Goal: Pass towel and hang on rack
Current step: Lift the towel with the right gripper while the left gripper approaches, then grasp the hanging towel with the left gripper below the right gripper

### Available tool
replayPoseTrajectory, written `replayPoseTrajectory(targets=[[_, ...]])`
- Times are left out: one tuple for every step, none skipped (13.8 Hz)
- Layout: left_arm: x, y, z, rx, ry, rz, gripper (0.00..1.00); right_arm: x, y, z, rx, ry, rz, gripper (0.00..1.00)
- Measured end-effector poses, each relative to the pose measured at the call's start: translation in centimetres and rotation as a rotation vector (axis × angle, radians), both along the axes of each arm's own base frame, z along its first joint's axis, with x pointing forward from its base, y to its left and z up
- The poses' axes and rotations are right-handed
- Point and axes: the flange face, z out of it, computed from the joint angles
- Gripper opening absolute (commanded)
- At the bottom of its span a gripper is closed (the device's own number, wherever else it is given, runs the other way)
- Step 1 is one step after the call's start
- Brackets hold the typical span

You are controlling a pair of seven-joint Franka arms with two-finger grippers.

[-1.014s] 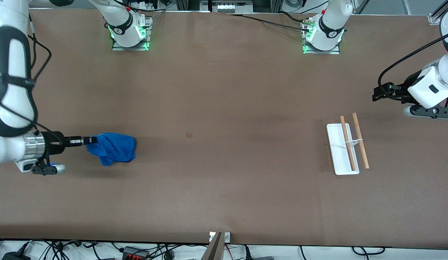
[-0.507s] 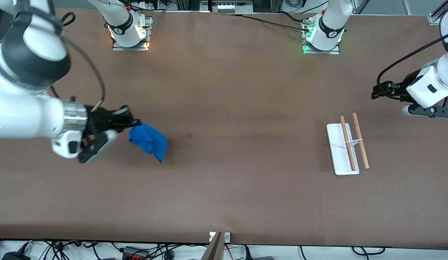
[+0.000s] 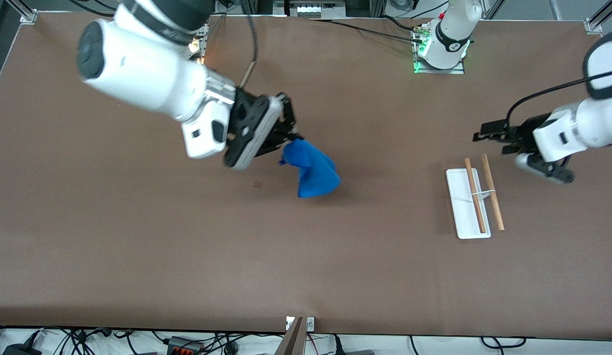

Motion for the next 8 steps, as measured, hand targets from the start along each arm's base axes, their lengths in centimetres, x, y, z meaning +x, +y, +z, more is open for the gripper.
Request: replayPoseTrajectory(targets=[[0.8, -1.0, -2.4, -0.075, -0.037, -0.112, 1.0, -1.0, 1.7, 0.2, 0.019, -0.02, 0.011, 0.0], [1.4, -2.1, -4.6, -0.158, -0.072, -0.221, 1.0, -1.9, 3.2, 0.3, 0.032, -0.031, 0.019, 0.0], [1.7, -3.5, -6.7, -0.254, -0.105, -0.314, 1.0, -2.8, 4.5, 0.3, 0.043, -0.036, 0.026, 0.0], [1.9, -4.9, -8.3, -0.337, -0.134, -0.379, 1.0, -3.3, 5.4, 0.3, 0.052, -0.043, 0.028, 0.0], [1.9, -6.5, -9.3, -0.392, -0.156, -0.432, 1.0, -3.7, 6.1, 0.3, 0.058, -0.051, 0.027, 0.0], [1.9, -8.4, -9.8, -0.417, -0.179, -0.479, 1.0, -3.7, 6.3, 0.2, 0.06, -0.059, 0.024, 0.0], [1.8, -10.2, -9.8, -0.434, -0.209, -0.526, 1.0, -3.7, 6.4, 0.0, 0.061, -0.063, 0.021, 0.0], [1.6, -12.2, -9.8, -0.458, -0.241, -0.569, 1.0, -3.7, 6.6, -0.1, 0.066, -0.066, 0.019, 0.0]])
